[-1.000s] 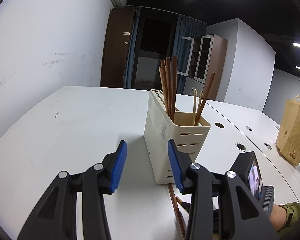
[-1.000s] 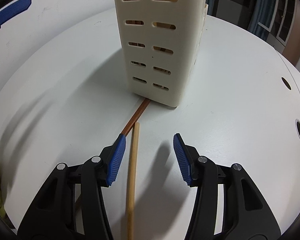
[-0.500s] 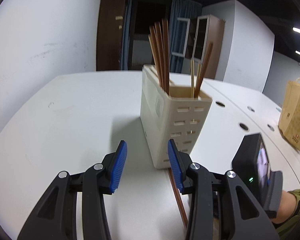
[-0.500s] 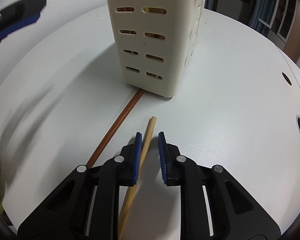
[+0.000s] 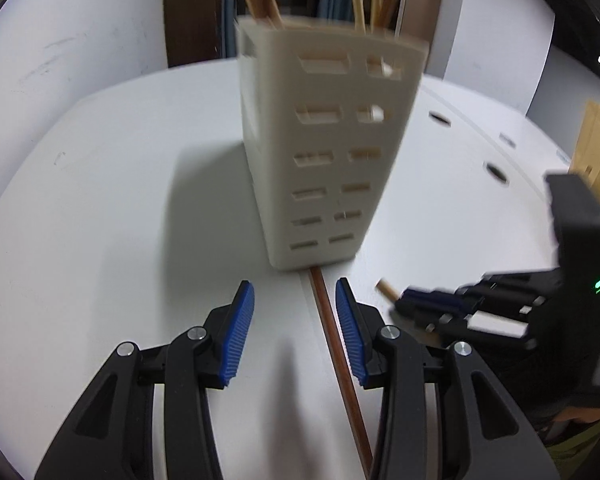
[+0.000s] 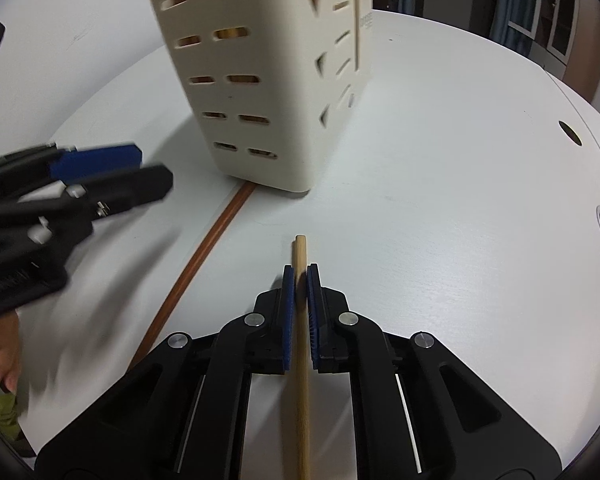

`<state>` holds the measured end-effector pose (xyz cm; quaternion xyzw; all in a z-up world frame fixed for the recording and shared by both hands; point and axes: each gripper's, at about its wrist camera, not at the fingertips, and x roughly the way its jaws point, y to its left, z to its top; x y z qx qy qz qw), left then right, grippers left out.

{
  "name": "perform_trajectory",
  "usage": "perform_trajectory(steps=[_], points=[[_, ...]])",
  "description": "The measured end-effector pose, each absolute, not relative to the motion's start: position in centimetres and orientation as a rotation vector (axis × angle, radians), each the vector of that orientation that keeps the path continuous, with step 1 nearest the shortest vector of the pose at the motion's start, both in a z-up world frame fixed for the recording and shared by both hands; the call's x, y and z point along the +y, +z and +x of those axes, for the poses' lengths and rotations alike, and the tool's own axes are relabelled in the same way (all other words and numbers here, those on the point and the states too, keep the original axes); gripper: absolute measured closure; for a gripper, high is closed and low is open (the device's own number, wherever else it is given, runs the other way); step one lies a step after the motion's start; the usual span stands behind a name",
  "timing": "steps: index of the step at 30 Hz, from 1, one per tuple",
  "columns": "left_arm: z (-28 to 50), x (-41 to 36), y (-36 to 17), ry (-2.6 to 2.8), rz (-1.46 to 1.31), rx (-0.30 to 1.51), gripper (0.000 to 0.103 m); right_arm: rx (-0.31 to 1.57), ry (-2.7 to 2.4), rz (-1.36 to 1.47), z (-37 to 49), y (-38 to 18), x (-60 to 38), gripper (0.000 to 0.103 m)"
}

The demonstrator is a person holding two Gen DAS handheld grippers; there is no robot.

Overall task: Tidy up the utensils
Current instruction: 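Lift the light wooden chopstick with the right tool toward the holder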

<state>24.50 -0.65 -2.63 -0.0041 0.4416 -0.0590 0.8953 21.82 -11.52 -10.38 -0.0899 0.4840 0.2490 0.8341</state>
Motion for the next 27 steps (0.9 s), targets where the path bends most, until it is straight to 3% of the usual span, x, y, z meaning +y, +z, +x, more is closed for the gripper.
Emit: perform_trajectory(steps=[15,22,25,27], points=[[26.6,-2.5,-6.2,-0.126,0.047,1.030,0.062,1.028,0.522,-0.158,23.5,-10.2,-12.4,0.097],[27.2,-3.4,-6.7,-0.125,0.089,1.053,0.074,1.026,0.520,-0.162,23.6,-10.5,-12.7,0.097],[27.5,-3.7,-6.5,-0.105,0.099,1.057,0.092,1.024,0.519,-0.164,23.5,-10.5,-12.7,0.097],[27.6,-3.7,-6.6,-0.105,0.111,1.060,0.094,1.024,0.519,-0.166,23.5,-10.5,-12.8,0.097]])
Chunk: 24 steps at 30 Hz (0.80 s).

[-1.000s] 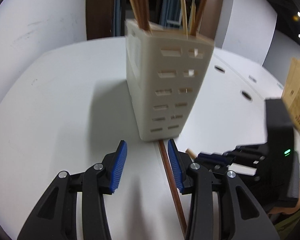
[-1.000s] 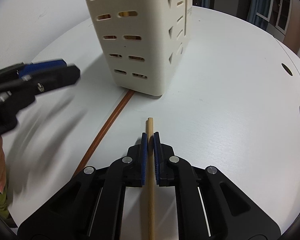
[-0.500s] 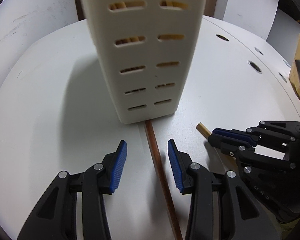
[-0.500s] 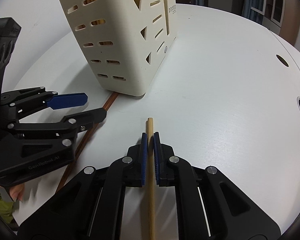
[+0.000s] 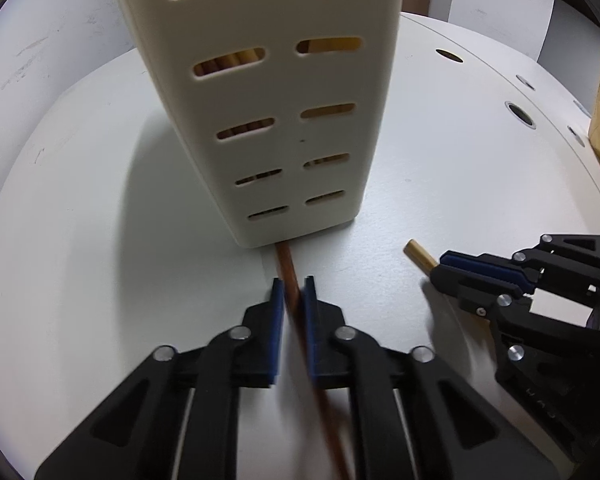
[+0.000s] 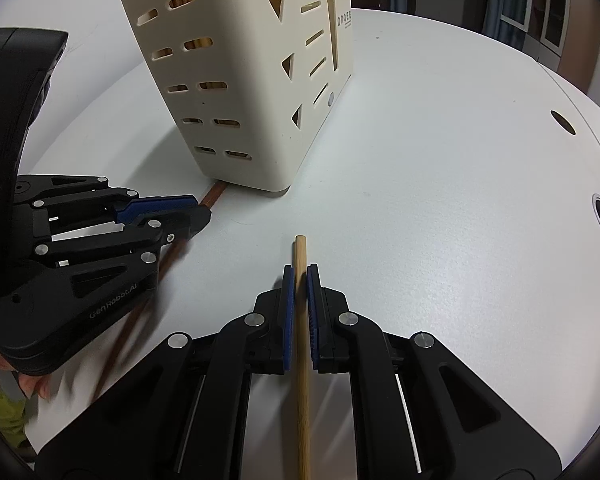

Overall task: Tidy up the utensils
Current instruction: 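Lift the light wooden chopstick with the right tool toward the holder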

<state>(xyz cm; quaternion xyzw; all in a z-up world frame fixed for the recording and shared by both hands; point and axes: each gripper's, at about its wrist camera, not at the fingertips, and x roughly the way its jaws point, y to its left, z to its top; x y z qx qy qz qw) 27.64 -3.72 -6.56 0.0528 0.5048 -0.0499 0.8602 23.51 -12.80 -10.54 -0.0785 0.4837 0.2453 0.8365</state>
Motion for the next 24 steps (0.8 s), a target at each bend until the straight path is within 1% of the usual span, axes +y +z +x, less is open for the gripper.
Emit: perform_trajectory(steps=[8,9,12,18,24], points=[[27.2,-3.1,-6.4,-0.100,0.110,1.056,0.096,1.011,0.513,-0.158,23.5,-10.6,-12.8,0.097],[27.4,-4.1,-6.4,-0.100,0.108,1.047,0.096,1.005,0.513,-0.157,23.3,-10.6,-12.7,0.097],[26.5,-3.8,-5.4,-0.106,0.096,1.014,0.096,0.971,0.520,-0.146,22.8,-9.2,-12.8,0.097],[24.7,-3.4,-2.4,-0.118,0.055,0.902,0.096,0.901,0.531,-0.124,22.2,-6.7,-12.9,0.097],[22.9,-3.4,1.4,-0.135,-0.023,0.737,0.096,0.794,0.525,-0.104,21.5,-3.5,-13.2,0.097]])
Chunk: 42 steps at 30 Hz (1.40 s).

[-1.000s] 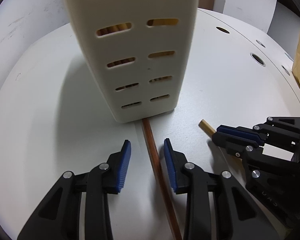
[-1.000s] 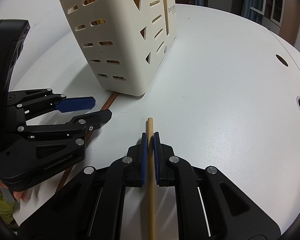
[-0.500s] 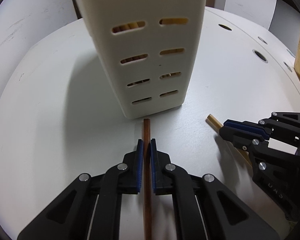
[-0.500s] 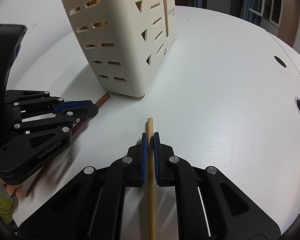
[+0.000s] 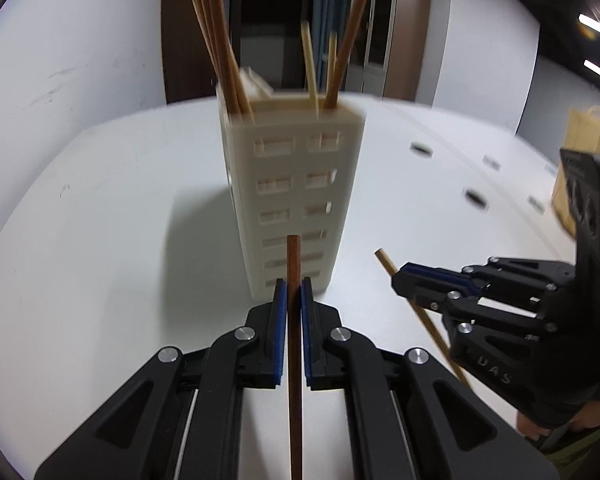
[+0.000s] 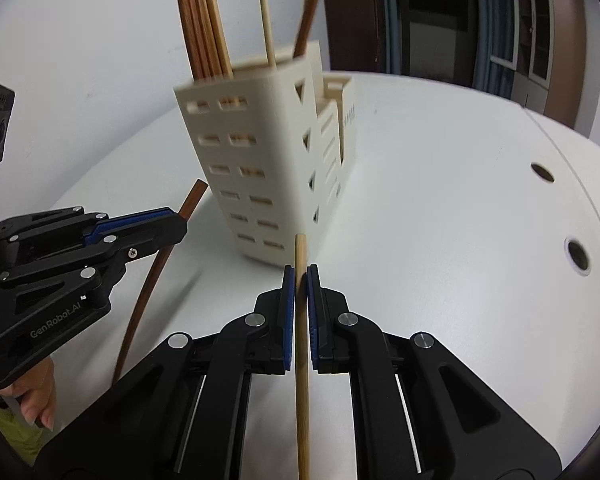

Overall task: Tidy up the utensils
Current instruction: 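Lift the light wooden chopstick with the right tool toward the holder, then lower the light wooden chopstick into the cream holder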

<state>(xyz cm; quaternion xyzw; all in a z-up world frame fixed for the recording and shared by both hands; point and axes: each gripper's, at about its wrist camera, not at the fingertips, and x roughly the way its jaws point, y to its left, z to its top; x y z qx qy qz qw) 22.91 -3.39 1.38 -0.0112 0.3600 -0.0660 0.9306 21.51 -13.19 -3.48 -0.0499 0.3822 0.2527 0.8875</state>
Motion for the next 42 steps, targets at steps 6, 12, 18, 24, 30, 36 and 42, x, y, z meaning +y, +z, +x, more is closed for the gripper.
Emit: perform_trajectory(steps=[6,12,18,24,30,36,42], points=[[21.9,-3.3,3.7,-0.129,-0.041,0.624,0.096,0.699,0.528,-0.089,20.9,-0.3,-13.2,0.097],[21.1,-3.8,6.0,-0.114,-0.024,0.522,0.096,0.641,0.539,-0.109,20.3,2.0,-12.2,0.097],[20.2,-3.3,9.5,-0.099,-0.033,0.367,0.096,0.564,0.559,-0.125,20.0,5.3,-11.2,0.097],[20.4,-3.7,12.2,-0.113,-0.021,0.270,0.096,0.490,0.560,-0.072,20.9,7.6,-11.7,0.097],[20.1,-3.4,14.0,-0.134,-0.037,0.167,0.096,0.419,0.570,-0.035,21.8,8.7,-11.9,0.097],[20.3,-3.3,14.4,-0.138,-0.020,0.131,0.096,0.373,0.557,-0.002,23.4,8.5,-12.2,0.097],[20.1,-2.5,15.0,-0.122,-0.050,0.012,0.096,0.284,0.581,0.043,23.9,9.2,-12.1,0.097]])
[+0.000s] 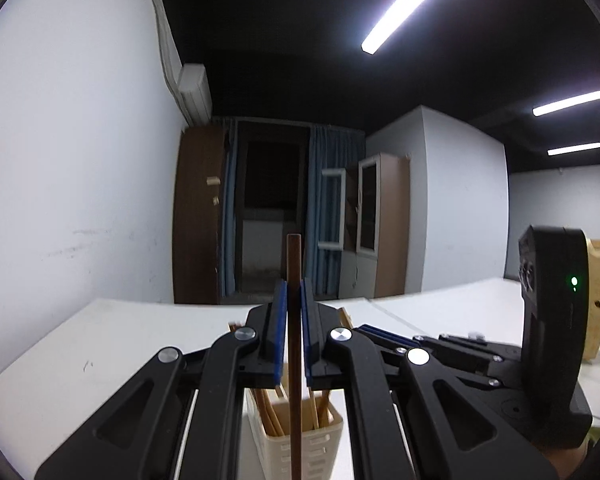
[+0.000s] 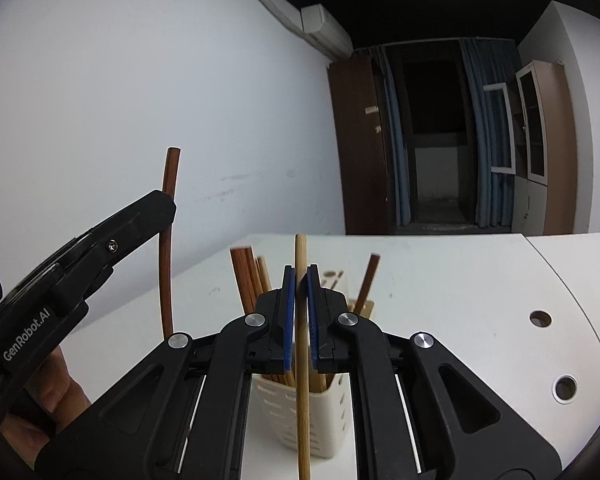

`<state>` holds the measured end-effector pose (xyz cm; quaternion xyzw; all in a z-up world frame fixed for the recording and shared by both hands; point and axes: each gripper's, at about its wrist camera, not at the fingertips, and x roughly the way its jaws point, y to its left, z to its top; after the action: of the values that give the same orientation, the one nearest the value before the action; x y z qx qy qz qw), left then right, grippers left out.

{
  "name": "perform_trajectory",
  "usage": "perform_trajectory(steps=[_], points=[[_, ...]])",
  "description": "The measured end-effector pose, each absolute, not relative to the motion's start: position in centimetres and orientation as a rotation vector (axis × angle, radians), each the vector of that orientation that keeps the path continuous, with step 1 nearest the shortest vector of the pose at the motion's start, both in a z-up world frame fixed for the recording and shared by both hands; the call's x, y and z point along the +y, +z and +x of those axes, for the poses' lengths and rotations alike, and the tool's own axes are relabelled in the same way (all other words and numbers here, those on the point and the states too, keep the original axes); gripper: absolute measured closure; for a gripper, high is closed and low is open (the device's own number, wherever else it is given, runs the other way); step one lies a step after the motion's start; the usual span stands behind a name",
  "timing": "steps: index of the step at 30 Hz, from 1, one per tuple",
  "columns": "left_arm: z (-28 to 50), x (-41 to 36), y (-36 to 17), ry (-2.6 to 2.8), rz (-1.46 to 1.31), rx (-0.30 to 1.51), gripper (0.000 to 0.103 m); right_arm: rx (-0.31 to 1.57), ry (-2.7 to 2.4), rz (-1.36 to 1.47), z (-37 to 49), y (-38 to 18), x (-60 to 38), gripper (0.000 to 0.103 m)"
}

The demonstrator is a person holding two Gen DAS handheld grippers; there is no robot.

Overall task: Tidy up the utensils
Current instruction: 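Lower the light wooden chopstick into the cream holder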

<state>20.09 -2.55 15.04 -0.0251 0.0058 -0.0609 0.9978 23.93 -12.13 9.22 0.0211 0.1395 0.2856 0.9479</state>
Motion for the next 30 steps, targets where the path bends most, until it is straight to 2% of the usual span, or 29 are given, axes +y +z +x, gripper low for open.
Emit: perform_trajectory(steps=[13,30], points=[[20.1,-0.7,16.2,-0.072,-0.136,-0.209,0.096,0.042,0.620,0.153,24.2,10.2,-12.8,0.097],[18.8,-1.4,15.8,-0.029,-0.178,-0.405,0.096,-0.241,0.594,0.289,25.0,10.6,-14.5,0.097]])
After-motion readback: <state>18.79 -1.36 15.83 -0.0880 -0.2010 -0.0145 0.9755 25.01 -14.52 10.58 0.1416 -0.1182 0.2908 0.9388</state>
